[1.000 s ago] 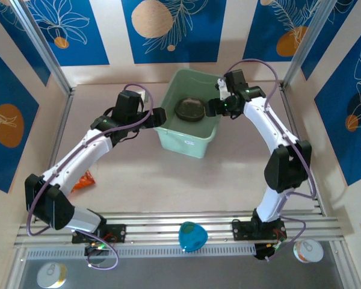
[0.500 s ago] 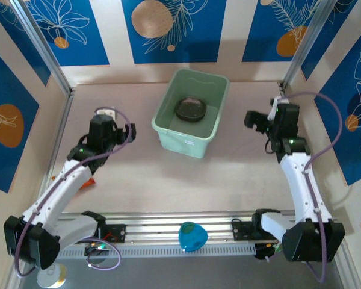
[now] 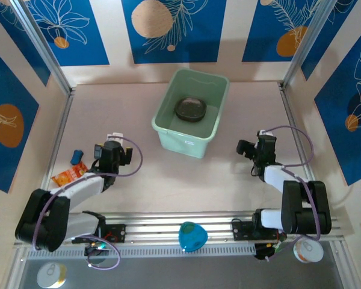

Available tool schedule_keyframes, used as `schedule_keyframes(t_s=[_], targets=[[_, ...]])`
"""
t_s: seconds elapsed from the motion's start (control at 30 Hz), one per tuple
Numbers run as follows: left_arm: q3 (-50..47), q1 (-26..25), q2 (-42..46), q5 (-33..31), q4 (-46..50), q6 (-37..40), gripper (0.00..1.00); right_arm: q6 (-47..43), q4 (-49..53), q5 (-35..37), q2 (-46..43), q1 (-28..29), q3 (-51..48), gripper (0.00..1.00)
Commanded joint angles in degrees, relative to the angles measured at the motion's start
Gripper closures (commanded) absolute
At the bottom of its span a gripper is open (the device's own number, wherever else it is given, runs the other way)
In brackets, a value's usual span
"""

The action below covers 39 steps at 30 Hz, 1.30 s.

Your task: Place the plates into the plastic bin on the countertop

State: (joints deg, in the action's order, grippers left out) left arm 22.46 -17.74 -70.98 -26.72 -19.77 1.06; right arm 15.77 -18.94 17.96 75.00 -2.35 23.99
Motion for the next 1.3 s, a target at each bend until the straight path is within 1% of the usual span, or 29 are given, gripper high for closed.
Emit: schedule_keyframes(t_s=[0.0, 0.13, 0.23, 0.27, 0.3, 0.4, 0.5, 0.6, 0.67, 0.7, 1.27], targets=[[-2.4, 2.3, -2.2, 2.6, -16.0, 2.3, 0.01, -2.6, -15.6, -2.9, 2.4, 0.5, 0.3, 0.01], [-1.1, 5.6, -7.0, 7.3, -21.3, 0.7, 0.00, -6.5, -26.3, -4.9, 8.5, 2.3, -1.5, 0.01], [1.5, 7.8, -9.1, 11.6, -19.3, 1.8, 0.00, -9.5, -31.7, -5.5, 12.5, 4.3, -2.2, 0.01], [1.4, 8.4, -9.4, 13.2, -19.9, 2.3, 0.00, -10.6, -30.8, -5.7, 12.4, 5.0, -1.5, 0.01], [1.6, 9.3, -9.7, 14.6, -20.3, 2.0, 0.00, -10.6, -28.9, -7.8, 12.1, 4.4, -1.1, 0.01], [0.9, 12.1, -11.1, 18.7, -23.0, 1.2, 0.00, -10.2, -28.5, -9.6, 12.3, 3.5, -0.8, 0.01], [0.9, 13.5, -14.4, 20.4, -26.3, 0.5, 0.00, -10.2, -28.5, -9.5, 12.3, 3.5, -0.7, 0.01], [0.0, 14.0, -18.0, 23.9, -31.2, 1.0, 0.00, -10.3, -28.5, -9.5, 12.2, 3.5, -0.8, 0.01], [-1.4, 14.1, -18.4, 23.4, -34.6, 0.9, 0.00, -9.7, -27.3, -11.8, 12.2, 2.5, -0.2, 0.01], [-1.5, 14.1, -18.1, 23.0, -34.2, 0.7, 0.00, -9.7, -27.4, -12.3, 12.2, 2.3, -0.3, 0.01], [-1.1, 13.8, -18.5, 21.9, -34.0, 1.0, 0.00, -10.1, -27.5, -12.1, 12.2, 2.6, -0.3, 0.01]])
